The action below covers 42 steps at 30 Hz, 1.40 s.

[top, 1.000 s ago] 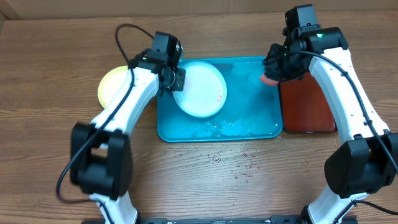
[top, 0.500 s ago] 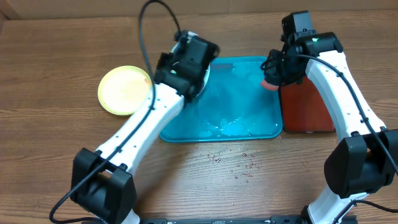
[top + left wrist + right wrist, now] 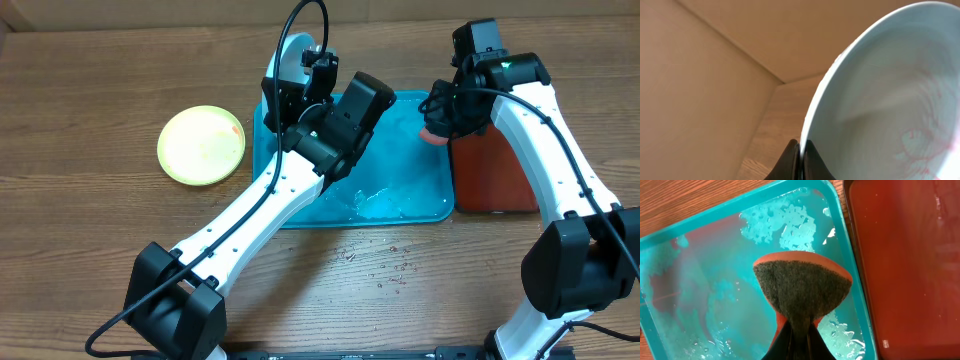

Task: Clean dirty plates on tray and stack at the side
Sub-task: 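Lift the white plate with left gripper and stack it on yellow plates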

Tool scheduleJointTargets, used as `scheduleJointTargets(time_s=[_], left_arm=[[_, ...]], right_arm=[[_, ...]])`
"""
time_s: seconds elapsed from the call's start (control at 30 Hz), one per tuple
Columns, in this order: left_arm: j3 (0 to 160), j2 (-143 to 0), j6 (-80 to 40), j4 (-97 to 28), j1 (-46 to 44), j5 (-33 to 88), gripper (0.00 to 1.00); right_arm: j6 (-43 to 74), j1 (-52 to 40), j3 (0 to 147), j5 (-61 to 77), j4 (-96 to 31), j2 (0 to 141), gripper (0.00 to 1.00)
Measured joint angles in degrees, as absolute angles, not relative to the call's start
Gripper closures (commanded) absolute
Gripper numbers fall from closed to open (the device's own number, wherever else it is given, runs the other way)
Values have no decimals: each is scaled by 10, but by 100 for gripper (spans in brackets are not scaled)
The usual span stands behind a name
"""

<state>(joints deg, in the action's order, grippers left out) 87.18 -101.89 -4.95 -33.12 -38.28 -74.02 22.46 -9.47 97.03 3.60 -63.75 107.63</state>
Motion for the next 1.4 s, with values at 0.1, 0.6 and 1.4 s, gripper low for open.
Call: scheduleJointTargets(time_s=[0.1, 0.6, 1.4], left_arm=[[872, -1019, -50, -312, -383, -764, 96], [875, -1019, -129, -484, -328, -486, 96], [640, -1019, -196, -235, 185, 19, 96]], right_arm=[[225, -95, 970, 36, -635, 1076, 96], [225, -95, 970, 36, -636, 1076, 96], [225, -95, 970, 36, -639, 1076, 96]])
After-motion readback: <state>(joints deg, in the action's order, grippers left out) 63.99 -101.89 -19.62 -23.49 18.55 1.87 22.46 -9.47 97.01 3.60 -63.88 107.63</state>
